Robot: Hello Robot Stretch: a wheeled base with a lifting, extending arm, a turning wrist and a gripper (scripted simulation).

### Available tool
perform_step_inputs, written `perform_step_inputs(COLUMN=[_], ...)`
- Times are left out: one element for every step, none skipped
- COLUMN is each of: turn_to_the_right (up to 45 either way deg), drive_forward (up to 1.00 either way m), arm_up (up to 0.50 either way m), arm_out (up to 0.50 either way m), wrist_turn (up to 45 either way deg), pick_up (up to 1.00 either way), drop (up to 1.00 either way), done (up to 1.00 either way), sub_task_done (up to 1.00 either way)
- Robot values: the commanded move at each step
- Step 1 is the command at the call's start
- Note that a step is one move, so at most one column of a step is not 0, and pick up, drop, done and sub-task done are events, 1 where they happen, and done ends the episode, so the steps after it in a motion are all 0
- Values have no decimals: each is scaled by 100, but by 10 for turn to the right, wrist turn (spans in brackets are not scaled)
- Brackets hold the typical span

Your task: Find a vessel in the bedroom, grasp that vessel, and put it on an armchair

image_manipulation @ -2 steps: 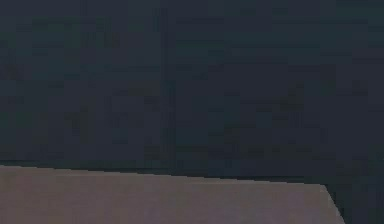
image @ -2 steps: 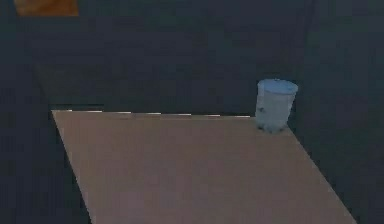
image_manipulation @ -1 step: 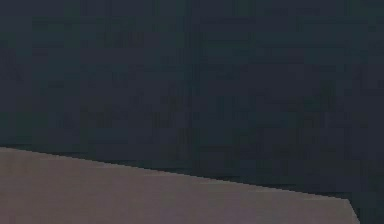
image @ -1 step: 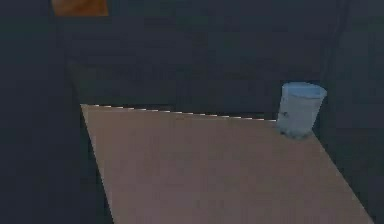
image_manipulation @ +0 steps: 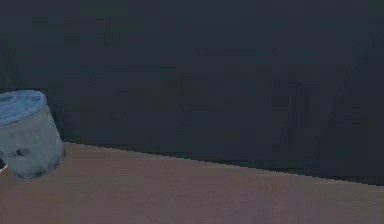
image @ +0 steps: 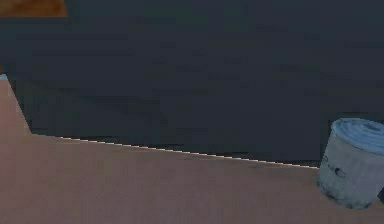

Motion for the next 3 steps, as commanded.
perform_step_inputs(turn_to_the_right=[-90,0,-210], drive_forward=[0,10,0], arm_up=[0,0,0], arm_out=[0,0,0], wrist_turn=[0,0,0], pick_up=[0,0,0], drop=[0,0,0], done=[0,0,0], sub_task_done=[0,0,0])
